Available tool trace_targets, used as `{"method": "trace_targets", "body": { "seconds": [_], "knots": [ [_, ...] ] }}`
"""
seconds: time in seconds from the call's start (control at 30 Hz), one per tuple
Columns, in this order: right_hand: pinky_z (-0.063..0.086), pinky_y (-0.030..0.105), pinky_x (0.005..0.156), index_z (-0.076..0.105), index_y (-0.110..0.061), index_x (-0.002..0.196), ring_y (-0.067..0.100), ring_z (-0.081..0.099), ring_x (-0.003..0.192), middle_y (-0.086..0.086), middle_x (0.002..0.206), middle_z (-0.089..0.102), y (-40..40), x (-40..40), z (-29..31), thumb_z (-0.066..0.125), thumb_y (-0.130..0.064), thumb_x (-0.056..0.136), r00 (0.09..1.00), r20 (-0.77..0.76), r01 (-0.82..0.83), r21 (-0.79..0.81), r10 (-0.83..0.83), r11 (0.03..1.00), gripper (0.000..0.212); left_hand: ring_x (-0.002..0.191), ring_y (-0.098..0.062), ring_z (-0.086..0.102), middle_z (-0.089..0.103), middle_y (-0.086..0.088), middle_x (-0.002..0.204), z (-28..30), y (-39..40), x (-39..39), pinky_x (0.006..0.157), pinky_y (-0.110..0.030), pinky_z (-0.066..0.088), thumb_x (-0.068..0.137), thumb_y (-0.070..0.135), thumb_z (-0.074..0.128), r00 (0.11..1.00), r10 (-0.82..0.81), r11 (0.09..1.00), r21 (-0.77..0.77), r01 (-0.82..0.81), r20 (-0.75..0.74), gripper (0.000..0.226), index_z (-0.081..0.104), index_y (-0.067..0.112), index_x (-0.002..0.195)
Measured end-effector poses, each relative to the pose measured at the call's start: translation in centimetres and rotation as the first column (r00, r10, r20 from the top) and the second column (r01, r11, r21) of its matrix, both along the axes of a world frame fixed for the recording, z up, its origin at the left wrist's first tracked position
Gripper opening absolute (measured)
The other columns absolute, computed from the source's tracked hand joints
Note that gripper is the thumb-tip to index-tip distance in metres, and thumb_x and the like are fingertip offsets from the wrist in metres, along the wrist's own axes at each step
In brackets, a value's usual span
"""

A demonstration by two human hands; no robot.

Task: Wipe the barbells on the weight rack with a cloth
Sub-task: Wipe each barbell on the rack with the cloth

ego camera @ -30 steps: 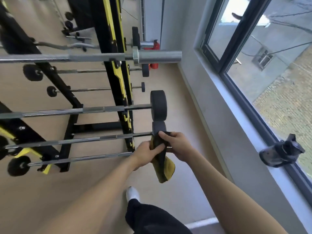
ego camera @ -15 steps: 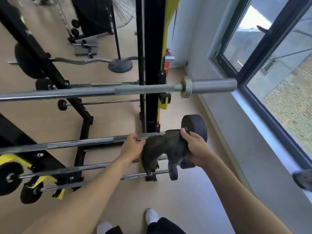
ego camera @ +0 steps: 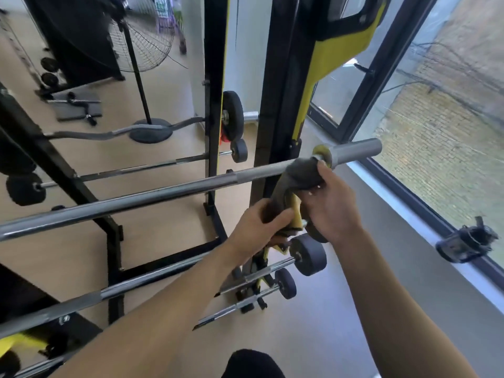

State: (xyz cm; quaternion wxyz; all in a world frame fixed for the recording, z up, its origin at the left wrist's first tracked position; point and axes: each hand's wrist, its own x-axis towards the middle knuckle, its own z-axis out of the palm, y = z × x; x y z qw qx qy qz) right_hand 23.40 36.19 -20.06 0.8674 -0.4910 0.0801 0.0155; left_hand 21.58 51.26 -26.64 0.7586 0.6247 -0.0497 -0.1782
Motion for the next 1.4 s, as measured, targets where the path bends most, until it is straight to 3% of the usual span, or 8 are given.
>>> {"method": "trace_targets", "body": {
  "seconds": [0.2,0.3,0.37,0.47,0.63,1.07,1.23,1.4],
  "knots": [
    [0.051,0.019,0.081,0.063,-0.014,0.092,0.009,0.064,0.092,0.000,0.090,0.066,3.1,1.6,4.3,0.045,-0.021,0.105,0.978,0.198,0.126,-0.344,-0.060,0.930,0.023,0.075,-0.027,0.072,0.077,-0.012,0.087,1.5,0.6,1.5,0.080,-0.041,0.059,0.102,0.023,0.056,0.976,0.209,0.977,0.034,-0.212,0.065,0.016,0.068,0.013,0.099],
    [0.044,0.016,0.094,0.064,-0.019,0.118,0.007,0.058,0.110,-0.002,0.118,0.064,3.5,3.3,4.1,0.043,-0.024,0.105,0.972,0.213,0.063,-0.636,0.096,0.769,0.024,0.071,-0.024,0.070,0.077,-0.010,0.084,1.3,0.6,2.5,0.080,-0.039,0.059,0.102,0.033,0.053,0.970,0.241,0.970,0.013,-0.241,-0.034,0.024,0.069,0.015,0.098],
    [0.033,0.031,0.115,0.050,-0.018,0.141,0.017,0.044,0.135,0.002,0.146,0.049,3.0,4.8,2.6,0.047,-0.020,0.101,0.938,0.108,-0.072,-0.868,0.328,0.491,0.041,0.072,-0.026,0.070,0.077,-0.011,0.090,0.5,0.5,3.1,0.083,-0.043,0.060,0.097,0.048,0.054,0.966,0.216,0.976,0.030,-0.214,-0.144,0.041,0.068,0.011,0.109],
    [0.036,0.049,0.114,0.045,-0.019,0.145,0.027,0.042,0.137,0.005,0.146,0.048,1.6,6.4,0.2,0.063,-0.012,0.090,0.817,-0.047,0.055,-0.986,0.574,-0.159,0.059,0.061,-0.019,0.070,0.078,-0.005,0.083,-1.4,0.4,3.4,0.065,-0.030,0.059,0.103,0.045,0.044,0.957,0.140,0.990,0.061,-0.129,-0.254,0.046,0.066,0.005,0.114],
    [0.038,0.042,0.112,0.042,-0.027,0.143,0.020,0.042,0.133,-0.003,0.142,0.048,1.0,9.0,0.2,0.067,-0.030,0.092,0.786,-0.135,0.170,-0.891,0.603,-0.420,0.058,0.059,-0.014,0.069,0.076,0.000,0.078,-3.0,0.6,4.3,0.068,-0.029,0.059,0.105,0.040,0.042,0.971,0.153,0.985,0.102,-0.136,-0.185,0.034,0.067,0.016,0.102],
    [0.045,0.036,0.094,0.051,-0.018,0.119,0.020,0.059,0.100,0.000,0.112,0.060,5.7,10.7,-1.8,0.050,-0.033,0.099,0.637,-0.170,0.346,-0.808,0.752,-0.477,0.026,0.103,-0.034,0.071,0.075,-0.009,0.102,-5.0,2.3,6.9,0.097,-0.049,0.055,0.096,-0.006,0.055,0.925,0.272,0.891,-0.294,-0.347,-0.267,0.030,0.064,0.021,0.108],
    [0.051,0.041,0.082,0.054,-0.017,0.111,0.025,0.063,0.088,0.001,0.101,0.064,7.2,10.3,-2.0,0.047,-0.038,0.099,0.628,-0.142,0.351,-0.826,0.765,-0.441,0.025,0.092,-0.036,0.073,0.073,-0.021,0.101,-5.3,3.7,5.5,0.084,-0.046,0.059,0.095,-0.009,0.053,0.915,0.331,0.876,-0.287,-0.389,-0.231,0.026,0.067,0.007,0.111],
    [0.051,0.040,0.074,0.054,-0.015,0.112,0.025,0.063,0.083,0.002,0.098,0.065,10.6,8.9,-2.2,0.044,-0.040,0.098,0.573,-0.111,0.426,-0.806,0.812,-0.411,0.030,0.085,-0.032,0.071,0.076,-0.007,0.081,-5.0,5.3,3.5,0.091,-0.049,0.055,0.099,-0.003,0.050,0.907,0.302,0.906,-0.207,-0.369,-0.295,0.046,0.077,0.024,0.074]
  ]
}}
